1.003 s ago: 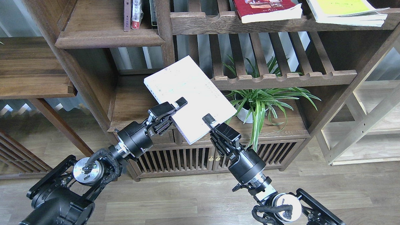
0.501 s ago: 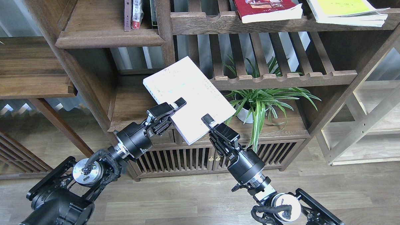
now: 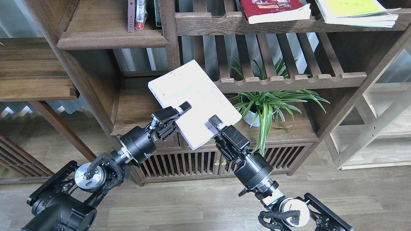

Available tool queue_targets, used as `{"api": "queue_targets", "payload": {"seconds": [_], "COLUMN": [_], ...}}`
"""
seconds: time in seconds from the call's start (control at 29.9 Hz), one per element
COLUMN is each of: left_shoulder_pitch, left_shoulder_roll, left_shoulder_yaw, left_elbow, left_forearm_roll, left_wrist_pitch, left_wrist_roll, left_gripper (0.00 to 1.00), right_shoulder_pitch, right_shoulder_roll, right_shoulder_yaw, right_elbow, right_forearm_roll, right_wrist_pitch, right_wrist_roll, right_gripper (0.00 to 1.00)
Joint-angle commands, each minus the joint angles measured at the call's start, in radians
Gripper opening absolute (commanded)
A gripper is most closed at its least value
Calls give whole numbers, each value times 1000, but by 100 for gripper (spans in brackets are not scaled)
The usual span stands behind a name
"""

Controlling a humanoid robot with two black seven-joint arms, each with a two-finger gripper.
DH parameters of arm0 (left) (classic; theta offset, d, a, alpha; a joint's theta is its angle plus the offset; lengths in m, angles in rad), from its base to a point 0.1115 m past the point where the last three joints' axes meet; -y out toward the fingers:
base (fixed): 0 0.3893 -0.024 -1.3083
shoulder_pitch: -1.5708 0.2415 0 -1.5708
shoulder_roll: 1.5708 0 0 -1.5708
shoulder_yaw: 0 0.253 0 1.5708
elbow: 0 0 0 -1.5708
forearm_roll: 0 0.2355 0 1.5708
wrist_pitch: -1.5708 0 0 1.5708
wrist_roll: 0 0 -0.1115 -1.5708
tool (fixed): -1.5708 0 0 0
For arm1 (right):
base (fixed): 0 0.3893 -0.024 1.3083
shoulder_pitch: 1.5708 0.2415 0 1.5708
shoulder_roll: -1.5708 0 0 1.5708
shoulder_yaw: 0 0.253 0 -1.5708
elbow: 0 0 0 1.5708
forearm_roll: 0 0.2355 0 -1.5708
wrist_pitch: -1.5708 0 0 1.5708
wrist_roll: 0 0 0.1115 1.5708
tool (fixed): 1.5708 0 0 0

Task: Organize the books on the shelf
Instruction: 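Grasp the white book's edge with the left gripper, then carry the white book with the left gripper up to the upper shelf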

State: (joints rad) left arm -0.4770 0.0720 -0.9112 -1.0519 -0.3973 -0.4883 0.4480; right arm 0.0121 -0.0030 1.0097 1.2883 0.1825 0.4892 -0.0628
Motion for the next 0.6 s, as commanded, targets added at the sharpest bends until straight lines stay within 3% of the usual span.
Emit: {"api": "queue_targets", "payload": {"seconds": [0.0,0.33,0.57], "left_shoulder_pitch": [0,-5,-6], "left_shoulder_roll": [0,25,110], "left_shoulder_yaw": [2,3,2], "left_elbow": [0,-7,-25], "left_forearm_roll": [0,84,182], "left_wrist_pitch": [0,0,0], "left_wrist_roll": [0,0,0], "left_gripper": [2,2,4], "right_shoulder_pitch": [0,-11,-1], "right_shoulder_roll": [0,1,0], "right_shoulder_yaw": [1,3,49], "right_elbow": [-3,-7,-41], "right_forearm_roll": [0,0,3], "right_wrist_pitch": [-1,-1,-1], "right_wrist_roll": [0,6,8], "right_gripper": [65,91,96]}}
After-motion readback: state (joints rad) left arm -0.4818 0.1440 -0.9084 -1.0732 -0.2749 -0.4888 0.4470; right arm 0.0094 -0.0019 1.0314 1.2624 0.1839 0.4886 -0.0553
